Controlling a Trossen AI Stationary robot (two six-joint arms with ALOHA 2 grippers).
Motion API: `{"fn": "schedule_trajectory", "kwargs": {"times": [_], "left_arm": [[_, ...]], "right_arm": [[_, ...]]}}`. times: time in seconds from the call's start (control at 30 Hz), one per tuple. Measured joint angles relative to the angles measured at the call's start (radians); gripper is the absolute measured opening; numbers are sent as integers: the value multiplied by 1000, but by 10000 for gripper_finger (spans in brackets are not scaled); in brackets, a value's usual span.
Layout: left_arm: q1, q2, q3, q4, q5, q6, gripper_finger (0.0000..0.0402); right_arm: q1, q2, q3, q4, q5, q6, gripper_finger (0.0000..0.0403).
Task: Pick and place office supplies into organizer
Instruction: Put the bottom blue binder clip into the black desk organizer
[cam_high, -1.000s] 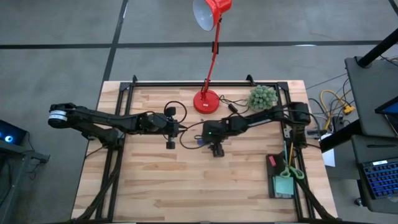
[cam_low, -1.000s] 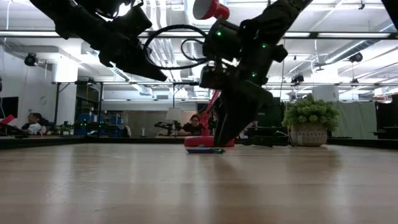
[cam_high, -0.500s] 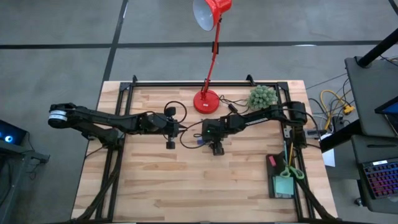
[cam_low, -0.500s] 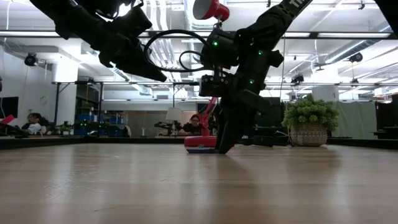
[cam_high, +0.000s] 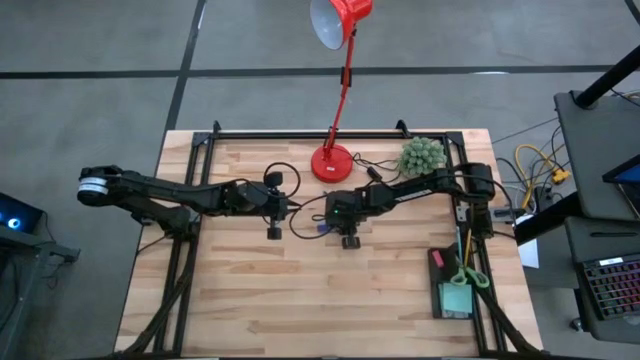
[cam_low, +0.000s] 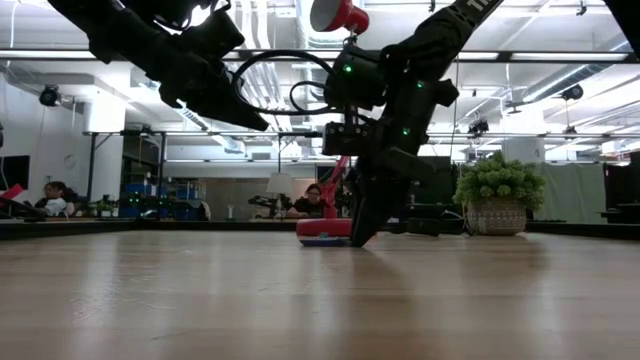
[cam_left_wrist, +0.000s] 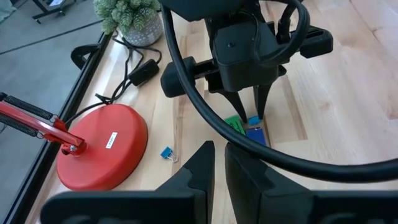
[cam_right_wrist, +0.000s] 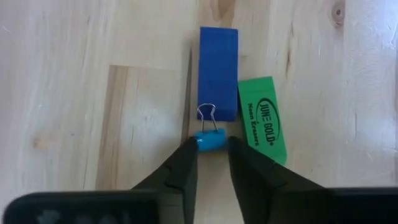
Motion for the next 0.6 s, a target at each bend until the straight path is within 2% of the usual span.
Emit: {"fn": "schedule_trajectory", "kwargs": {"times": [0.23,0.6], "left_arm": [[0,0,0,0,0,0,22],[0,0,0,-1,0,0,22]], "right_arm": [[2,0,-8,0,1,0,47],[3,1,-5,-8,-23,18,47]]}}
